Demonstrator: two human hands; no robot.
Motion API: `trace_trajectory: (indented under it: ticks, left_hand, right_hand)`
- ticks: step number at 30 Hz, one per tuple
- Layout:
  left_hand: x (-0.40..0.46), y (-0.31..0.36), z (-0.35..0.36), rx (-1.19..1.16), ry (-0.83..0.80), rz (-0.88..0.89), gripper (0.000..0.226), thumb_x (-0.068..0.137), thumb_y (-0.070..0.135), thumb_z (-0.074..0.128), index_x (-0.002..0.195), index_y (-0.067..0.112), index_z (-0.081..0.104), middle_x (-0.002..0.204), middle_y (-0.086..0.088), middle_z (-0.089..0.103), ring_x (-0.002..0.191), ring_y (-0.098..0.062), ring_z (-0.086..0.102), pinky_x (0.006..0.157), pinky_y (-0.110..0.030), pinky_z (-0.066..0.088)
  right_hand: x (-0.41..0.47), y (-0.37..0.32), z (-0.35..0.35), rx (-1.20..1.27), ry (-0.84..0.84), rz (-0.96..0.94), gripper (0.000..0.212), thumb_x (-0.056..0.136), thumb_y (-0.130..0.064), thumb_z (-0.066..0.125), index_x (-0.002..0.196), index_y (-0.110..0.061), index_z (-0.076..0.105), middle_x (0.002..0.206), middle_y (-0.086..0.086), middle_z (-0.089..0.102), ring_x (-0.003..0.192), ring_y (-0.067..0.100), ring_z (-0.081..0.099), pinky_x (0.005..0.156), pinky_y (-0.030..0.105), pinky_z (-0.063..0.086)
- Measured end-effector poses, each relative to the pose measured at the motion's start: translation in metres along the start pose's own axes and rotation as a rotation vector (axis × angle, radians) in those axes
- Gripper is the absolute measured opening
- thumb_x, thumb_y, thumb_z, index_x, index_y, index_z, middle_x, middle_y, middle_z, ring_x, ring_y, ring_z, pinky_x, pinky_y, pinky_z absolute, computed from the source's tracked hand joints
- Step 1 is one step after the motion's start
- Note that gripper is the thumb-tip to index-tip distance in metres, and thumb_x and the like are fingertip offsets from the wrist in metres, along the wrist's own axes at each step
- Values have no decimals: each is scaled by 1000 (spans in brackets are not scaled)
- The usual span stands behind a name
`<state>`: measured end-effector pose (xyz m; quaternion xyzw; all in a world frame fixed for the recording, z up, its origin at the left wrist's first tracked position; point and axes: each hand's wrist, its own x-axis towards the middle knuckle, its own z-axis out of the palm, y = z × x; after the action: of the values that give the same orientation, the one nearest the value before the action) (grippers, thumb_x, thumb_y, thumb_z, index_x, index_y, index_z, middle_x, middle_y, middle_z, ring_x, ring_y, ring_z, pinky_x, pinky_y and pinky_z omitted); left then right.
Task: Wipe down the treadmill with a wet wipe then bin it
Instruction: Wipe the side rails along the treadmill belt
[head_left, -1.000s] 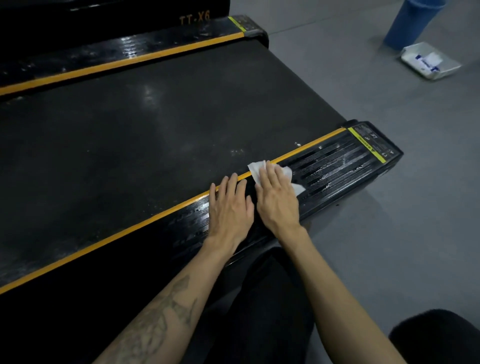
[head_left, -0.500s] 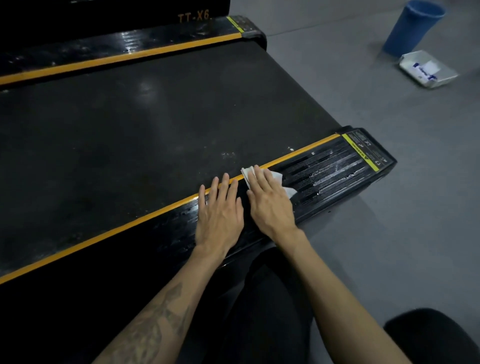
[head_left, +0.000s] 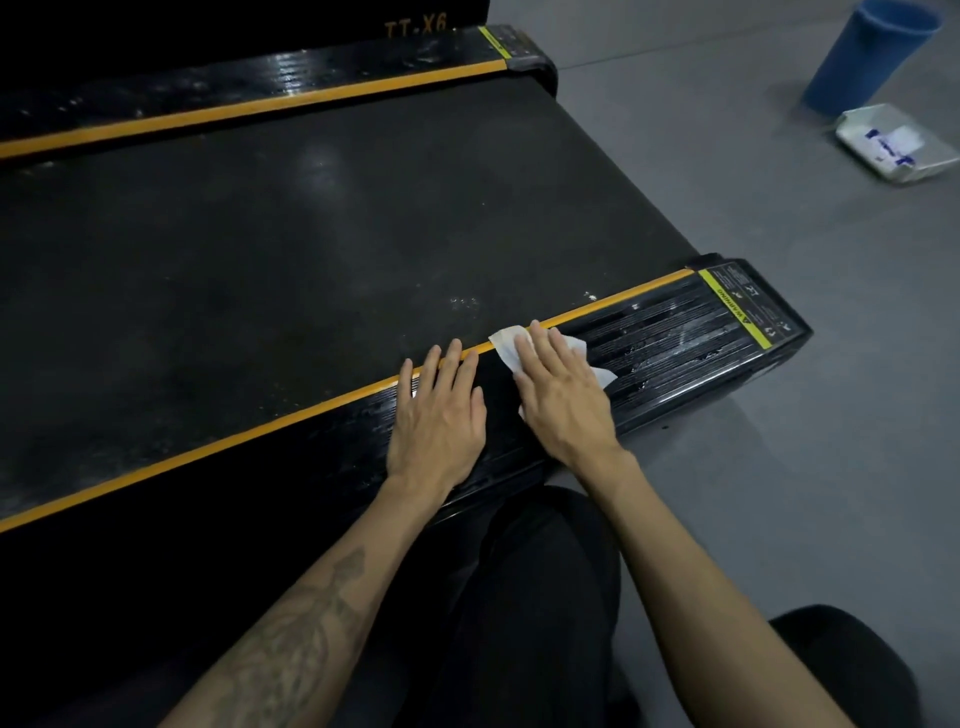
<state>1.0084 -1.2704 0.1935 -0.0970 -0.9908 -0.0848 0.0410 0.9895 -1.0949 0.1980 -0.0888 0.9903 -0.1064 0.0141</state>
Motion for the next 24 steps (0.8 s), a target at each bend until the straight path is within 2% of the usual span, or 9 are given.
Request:
trace_trajectory:
  ticks: [3,6,8,11,16,20,22,24]
  left_hand:
    - [-1,0,0,-1,9,-3,58,107,39,20,157,16,38,165,-5,35,153,-25,30,125,-53,23]
    - [-1,1,-1,-15,6,-8,58,106,39,19,156,16,39,165,-5,35,154,-24,30,126,-53,22]
    - [0,1,-2,-15,0,-10,59,106,40,18,157,17,39,166,-4,34,154,-23,29,126,-52,21]
    - [1,2,-3,-23,-1,-12,60,106,40,17,157,17,38,166,-4,33,154,-23,29,126,-52,21]
    - [1,2,-2,-24,8,-10,57,107,39,21,156,17,40,165,-4,35,153,-23,30,126,-52,22]
    - [1,2,-1,-31,8,-15,52,109,36,32,156,17,39,166,-4,34,154,-23,29,126,-52,21]
    - [1,2,-1,-34,10,-15,52,108,36,32,157,17,38,166,-4,34,154,-23,29,126,-52,20]
    - [1,2,-1,-41,9,-15,52,108,36,33,157,17,37,166,-4,34,154,-22,28,127,-52,19]
  right_hand:
    - [-9,-5,0,55,40,49,74,101,-49,-1,163,-14,17,172,8,7,159,24,4,127,42,4]
    - [-8,-10,2,89,61,64,63,110,-45,20,163,-11,20,172,8,1,159,25,2,127,42,5]
    - [-5,-8,2,93,80,40,62,110,-43,27,162,-9,24,172,9,-1,159,27,2,127,43,7]
    - [-5,-8,1,98,97,4,60,109,-41,36,160,-9,30,171,13,6,159,29,4,127,45,12]
    - [-13,-7,-6,167,138,-42,60,106,-34,50,157,-7,33,165,15,28,156,34,15,126,53,18]
    - [-25,-6,-5,177,190,-82,62,105,-29,53,158,-6,32,167,14,25,158,28,11,128,49,13]
    - [-31,-6,-2,167,229,-78,59,104,-26,54,156,-5,37,166,15,27,157,28,15,127,47,20]
    - [-35,-10,0,135,270,-43,51,103,-25,54,148,-3,46,159,17,36,151,32,29,122,45,32]
